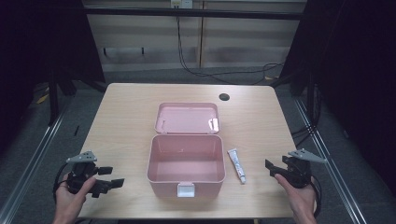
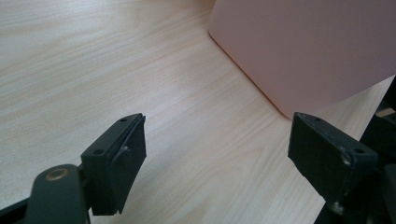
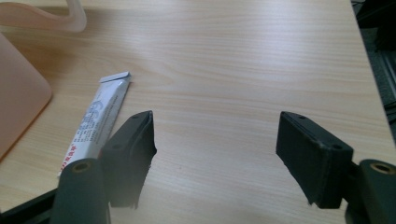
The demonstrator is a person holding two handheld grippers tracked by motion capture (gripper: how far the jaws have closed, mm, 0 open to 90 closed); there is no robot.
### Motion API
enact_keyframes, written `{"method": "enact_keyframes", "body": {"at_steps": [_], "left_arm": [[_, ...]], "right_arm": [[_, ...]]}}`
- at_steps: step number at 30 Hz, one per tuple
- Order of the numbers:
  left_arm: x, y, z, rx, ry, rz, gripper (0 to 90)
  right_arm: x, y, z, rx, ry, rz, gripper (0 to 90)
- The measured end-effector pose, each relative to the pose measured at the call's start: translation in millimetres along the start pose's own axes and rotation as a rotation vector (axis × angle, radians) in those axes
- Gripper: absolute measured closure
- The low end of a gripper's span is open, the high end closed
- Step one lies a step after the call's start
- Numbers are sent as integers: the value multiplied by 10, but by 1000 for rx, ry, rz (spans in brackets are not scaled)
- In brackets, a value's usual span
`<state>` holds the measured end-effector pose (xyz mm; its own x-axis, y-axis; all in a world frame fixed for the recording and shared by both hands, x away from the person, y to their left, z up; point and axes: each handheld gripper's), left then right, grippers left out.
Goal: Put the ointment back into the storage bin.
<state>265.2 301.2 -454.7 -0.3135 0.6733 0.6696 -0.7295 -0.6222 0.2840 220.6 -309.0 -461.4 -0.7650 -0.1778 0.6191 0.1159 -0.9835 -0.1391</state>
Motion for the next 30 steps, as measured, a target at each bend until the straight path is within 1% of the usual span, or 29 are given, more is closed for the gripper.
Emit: {"method": "enact_keyframes", "body": {"at_steps": [1,2,3,4,6,7,9,10,12,13,15,16,17,18,22,24,25,27,30], "left_arm": [[-1,1,2,0,1,-5,191],[-4,2,4,-3,-1,-6,191],[-6,7,3,0,-4,-8,191],[-2,6,1,-8,-8,-8,191],[6,12,-2,-6,0,-6,191],[11,12,-4,-5,3,-12,191],[16,10,-8,-5,4,-9,191],[16,8,-6,-4,5,-9,191],[13,8,-5,-2,7,-12,191],[10,10,-5,0,7,-9,191],[14,8,-6,-4,6,-11,191],[15,14,-8,-2,8,-13,191],[16,16,-9,-2,6,-11,191],[17,16,-10,-3,6,-8,191],[20,19,-12,-2,4,-10,191],[18,21,-13,-1,8,-14,191],[24,22,-13,-5,7,-15,191],[28,28,-17,-9,7,-17,191],[11,25,-12,-6,1,-19,191]], "right_arm": [[-5,1,1,-4,-8,15,272],[-2,-3,4,-6,-15,20,272],[8,-8,8,0,-9,21,272],[21,-11,15,2,-6,35,273],[37,-12,24,6,-8,46,273],[42,-15,30,4,-11,64,276],[66,-22,44,-5,-9,102,308],[78,-28,53,-2,-17,120,316],[96,-40,65,-11,-27,132,339],[100,-43,82,-17,-51,145,344],[109,-44,108,-16,-65,170,372],[118,-47,126,-17,-72,179,370],[130,-55,146,-20,-72,183,373],[132,-60,158,-16,-74,192,375],[144,-101,214,7,-83,196,389],[133,-120,230,19,-102,198,387],[114,-118,243,18,-119,213,370],[103,-116,272,20,-144,193,366],[107,-121,329,28,-154,199,387]]}}
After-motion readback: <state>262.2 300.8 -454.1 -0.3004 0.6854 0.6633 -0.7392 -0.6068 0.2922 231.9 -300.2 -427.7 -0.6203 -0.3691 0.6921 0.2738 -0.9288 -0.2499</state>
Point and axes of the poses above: each handheld gripper's, and its own axes: x roughly backward along the jaws, z roughly out of its top, y roughly to its right, and after that the axes turned 4 degrees about -x, right-handed
